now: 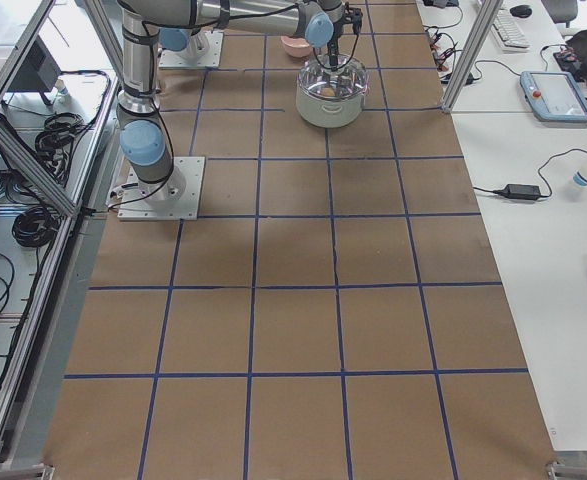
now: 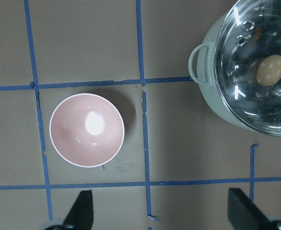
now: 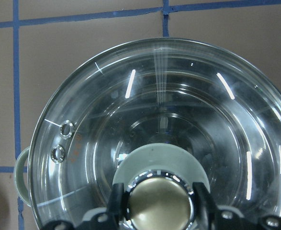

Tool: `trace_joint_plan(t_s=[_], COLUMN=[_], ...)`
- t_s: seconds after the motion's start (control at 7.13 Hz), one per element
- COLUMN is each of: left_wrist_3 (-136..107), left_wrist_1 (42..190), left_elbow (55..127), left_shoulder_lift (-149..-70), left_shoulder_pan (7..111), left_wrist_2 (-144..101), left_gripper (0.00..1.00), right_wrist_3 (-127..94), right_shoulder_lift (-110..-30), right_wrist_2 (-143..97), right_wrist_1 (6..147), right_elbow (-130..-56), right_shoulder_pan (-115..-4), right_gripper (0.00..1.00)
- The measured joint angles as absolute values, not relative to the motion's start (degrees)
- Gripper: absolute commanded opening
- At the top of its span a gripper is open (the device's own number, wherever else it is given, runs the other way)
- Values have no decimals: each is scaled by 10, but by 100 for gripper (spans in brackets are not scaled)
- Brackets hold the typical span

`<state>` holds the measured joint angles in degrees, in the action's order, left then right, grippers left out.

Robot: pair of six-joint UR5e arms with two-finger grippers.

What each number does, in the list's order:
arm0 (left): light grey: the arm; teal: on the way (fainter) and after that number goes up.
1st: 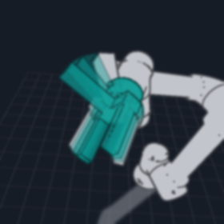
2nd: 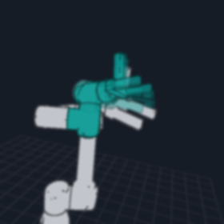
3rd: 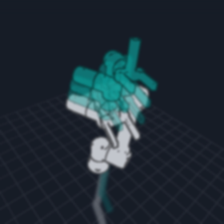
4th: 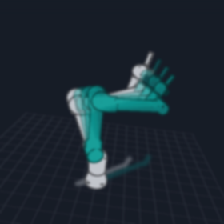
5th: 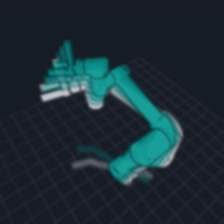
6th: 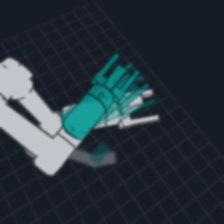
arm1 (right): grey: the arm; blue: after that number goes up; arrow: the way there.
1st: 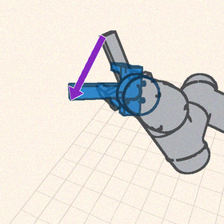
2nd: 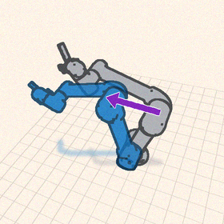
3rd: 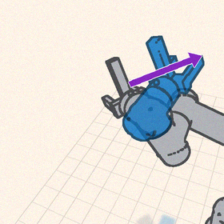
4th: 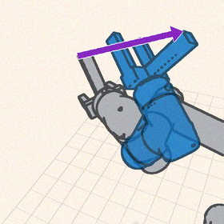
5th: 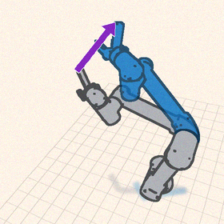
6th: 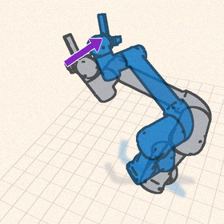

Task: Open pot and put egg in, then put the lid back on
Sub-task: 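Lower the glass lid onto the pot with the right gripper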

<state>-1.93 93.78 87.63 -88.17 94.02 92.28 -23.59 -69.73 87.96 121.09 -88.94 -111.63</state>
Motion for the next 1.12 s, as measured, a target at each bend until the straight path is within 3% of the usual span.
trace_joint_plan(t_s=[0.42,0.7,1.12], left_wrist_3=[-19,-19,-19], left_wrist_1=[939,940,940], left_elbow=[876,876,876], left_shoulder_lift=[-880,-879,-879], left_shoulder_pan=[940,940,941], left_wrist_2=[923,923,923], left_gripper=[100,100,100], right_wrist_3=[-241,-245,-246], right_shoulder_lift=[-698,-698,-698], right_wrist_2=[879,879,878], right_wrist_1=[1209,1205,1196], right_elbow=[-890,-890,-890], right_shoulder_pan=[-1116,-1116,-1116], right_gripper=[48,48,64])
